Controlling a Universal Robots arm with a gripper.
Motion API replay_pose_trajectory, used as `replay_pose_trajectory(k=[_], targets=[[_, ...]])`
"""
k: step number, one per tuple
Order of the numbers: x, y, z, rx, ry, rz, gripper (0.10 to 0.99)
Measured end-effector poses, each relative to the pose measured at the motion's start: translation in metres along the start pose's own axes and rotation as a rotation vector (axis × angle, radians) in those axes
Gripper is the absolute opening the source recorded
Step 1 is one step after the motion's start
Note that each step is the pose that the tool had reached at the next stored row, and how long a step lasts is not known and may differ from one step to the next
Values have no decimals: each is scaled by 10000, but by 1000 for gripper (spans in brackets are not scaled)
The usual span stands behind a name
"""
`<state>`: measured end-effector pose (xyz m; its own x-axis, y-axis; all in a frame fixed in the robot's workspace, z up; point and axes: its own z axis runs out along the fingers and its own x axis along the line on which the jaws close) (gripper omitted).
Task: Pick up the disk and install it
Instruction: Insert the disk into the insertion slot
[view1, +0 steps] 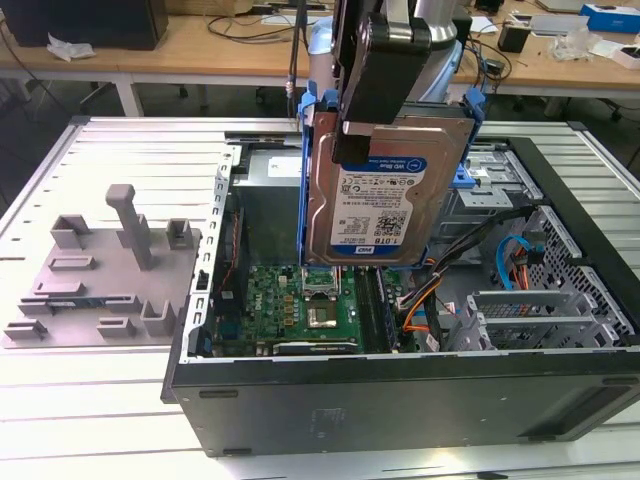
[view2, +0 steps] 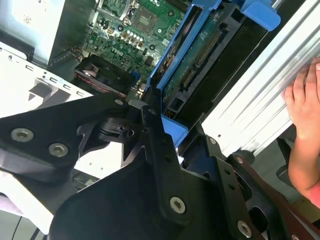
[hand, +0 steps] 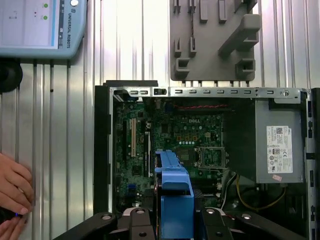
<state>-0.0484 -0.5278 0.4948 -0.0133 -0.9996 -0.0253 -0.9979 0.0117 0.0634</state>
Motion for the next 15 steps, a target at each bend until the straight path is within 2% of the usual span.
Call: replay_pose_trajectory(k=[1,4,9,11,15], targets=[[19,-2,-1,-1,-74,-4,369],[25,-59,-5,-2,-90,-5,369],[30,-283,-18,-1,-91,-4,369],[32,-424,-28,-2,-90,-5,369],[36,-608,-38,-1,-91,-4,369]])
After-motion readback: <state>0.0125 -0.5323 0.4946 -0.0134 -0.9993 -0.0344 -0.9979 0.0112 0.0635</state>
